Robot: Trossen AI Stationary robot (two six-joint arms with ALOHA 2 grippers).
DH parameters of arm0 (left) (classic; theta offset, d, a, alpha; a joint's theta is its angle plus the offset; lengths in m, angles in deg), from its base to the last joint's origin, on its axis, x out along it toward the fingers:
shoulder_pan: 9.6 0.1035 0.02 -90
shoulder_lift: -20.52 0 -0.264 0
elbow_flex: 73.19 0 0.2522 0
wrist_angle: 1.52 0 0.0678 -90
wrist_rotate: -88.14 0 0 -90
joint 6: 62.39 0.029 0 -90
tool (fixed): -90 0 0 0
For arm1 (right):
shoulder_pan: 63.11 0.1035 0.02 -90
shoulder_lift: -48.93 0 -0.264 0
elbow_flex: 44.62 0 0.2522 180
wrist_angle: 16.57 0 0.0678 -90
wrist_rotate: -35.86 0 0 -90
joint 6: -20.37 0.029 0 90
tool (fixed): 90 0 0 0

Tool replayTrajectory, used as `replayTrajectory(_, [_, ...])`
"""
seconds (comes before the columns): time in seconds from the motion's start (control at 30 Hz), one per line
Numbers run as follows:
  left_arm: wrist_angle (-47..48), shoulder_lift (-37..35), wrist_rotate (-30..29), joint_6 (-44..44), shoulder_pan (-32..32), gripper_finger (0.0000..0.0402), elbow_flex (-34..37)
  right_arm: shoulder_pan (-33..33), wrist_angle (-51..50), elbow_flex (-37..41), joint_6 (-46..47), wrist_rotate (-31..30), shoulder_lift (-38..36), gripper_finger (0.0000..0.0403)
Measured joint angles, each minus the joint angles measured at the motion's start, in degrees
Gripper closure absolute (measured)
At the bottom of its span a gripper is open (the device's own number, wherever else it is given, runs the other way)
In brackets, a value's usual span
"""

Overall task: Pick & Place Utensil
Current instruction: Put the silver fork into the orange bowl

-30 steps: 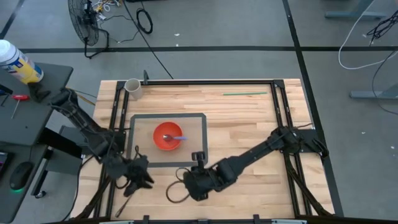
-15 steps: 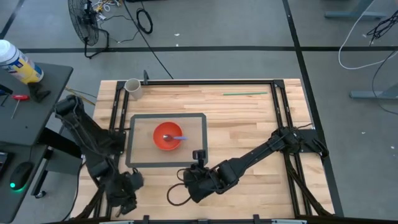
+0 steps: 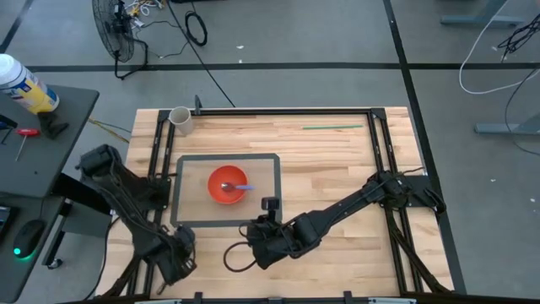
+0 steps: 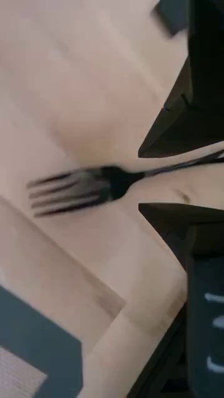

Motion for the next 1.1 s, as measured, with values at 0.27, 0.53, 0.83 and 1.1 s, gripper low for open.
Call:
replayTrajectory(0.27, [-2.6,5.3,2.2,-4.7,-2.1,0.024,0.0,-0.8,0.0,0.0,0.0,2.1,0.0,0.0372])
replayTrajectory(0.53, [-5.1,5.7,-2.3,-6.3,-3.7,0.0239,0.0,-1.8,0.4,0.0,0.1,3.0,0.0,0.0372])
replayTrajectory(0.83, [-6.3,9.4,-0.2,-6.2,-4.2,0.026,-0.2,-2.7,0.6,0.0,-1.7,3.1,0.0,0.0372])
replayTrajectory(1.1, [-5.9,9.4,2.2,-6.1,-4.1,0.0314,-0.1,-3.1,0.7,0.0,-5.2,3.0,0.0,0.0374])
